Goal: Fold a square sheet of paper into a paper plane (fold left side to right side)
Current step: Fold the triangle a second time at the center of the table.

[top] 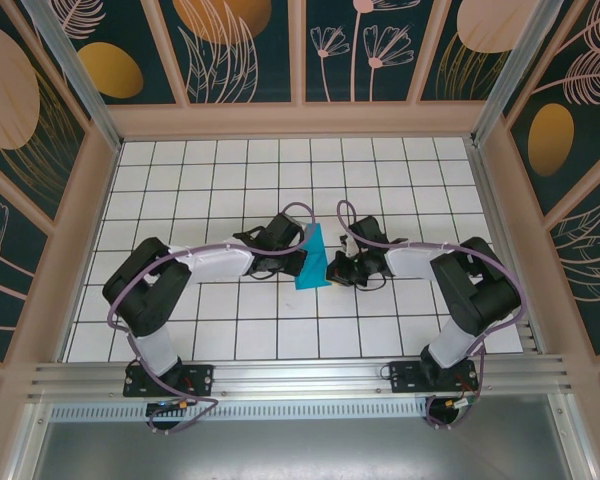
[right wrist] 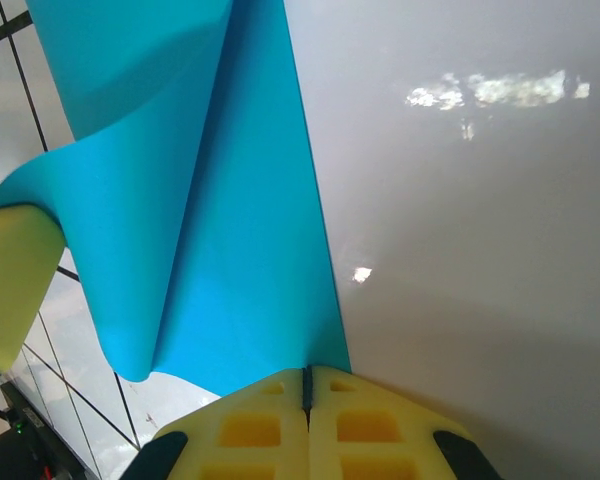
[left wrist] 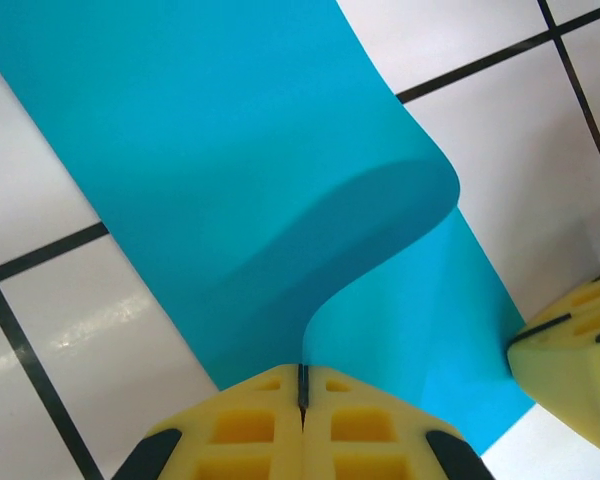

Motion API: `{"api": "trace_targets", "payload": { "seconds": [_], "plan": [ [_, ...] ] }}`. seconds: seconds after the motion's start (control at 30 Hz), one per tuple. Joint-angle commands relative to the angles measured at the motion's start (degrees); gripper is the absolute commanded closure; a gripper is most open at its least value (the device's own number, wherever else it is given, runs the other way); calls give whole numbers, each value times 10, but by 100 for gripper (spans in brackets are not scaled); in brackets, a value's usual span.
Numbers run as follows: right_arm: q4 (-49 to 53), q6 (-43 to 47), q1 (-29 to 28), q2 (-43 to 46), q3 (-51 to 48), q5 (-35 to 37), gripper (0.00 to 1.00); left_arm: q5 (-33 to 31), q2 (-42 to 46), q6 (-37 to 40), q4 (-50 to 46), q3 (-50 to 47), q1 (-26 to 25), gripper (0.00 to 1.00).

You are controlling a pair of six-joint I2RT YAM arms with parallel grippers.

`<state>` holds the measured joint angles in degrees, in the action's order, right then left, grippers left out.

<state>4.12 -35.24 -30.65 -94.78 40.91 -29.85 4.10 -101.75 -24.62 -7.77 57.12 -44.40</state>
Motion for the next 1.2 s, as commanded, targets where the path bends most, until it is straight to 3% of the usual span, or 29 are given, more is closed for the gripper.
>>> {"api": "trace_targets", "payload": {
  "seconds": [0.0, 1.17],
  "plan": [
    [35, 12, -3, -19, 5, 32, 97, -10, -13, 14, -15, 16, 5, 99],
    [50, 18, -3, -32, 19, 32, 96, -33, -31, 13, -17, 4, 10, 97]
  ]
}}
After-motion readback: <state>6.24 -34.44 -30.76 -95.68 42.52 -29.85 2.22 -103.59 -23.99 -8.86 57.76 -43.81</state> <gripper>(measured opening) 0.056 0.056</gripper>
